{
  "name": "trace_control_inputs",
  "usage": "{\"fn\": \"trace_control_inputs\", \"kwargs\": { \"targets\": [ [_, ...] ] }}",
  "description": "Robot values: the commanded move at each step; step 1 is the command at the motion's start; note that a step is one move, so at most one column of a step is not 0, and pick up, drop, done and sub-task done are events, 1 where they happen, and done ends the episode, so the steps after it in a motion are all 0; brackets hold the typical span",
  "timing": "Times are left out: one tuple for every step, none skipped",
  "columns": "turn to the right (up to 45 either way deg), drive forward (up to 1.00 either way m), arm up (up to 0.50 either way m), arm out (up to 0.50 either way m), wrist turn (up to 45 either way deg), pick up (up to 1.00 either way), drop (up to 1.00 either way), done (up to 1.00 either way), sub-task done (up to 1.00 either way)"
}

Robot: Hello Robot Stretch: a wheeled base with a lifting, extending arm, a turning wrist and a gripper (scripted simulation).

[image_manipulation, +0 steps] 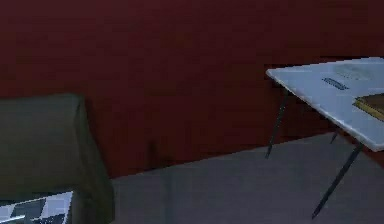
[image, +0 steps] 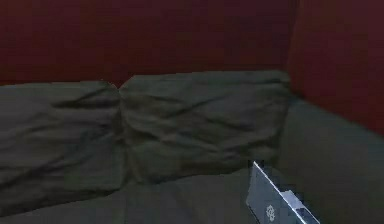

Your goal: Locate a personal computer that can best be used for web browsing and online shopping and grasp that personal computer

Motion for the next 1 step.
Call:
{"fn": "trace_control_inputs", "kwargs": {
  "targets": [
    [-45.0,0.0,0.0,0.0,0.0,0.0,0.0,0.0,0.0]
  ]
}}
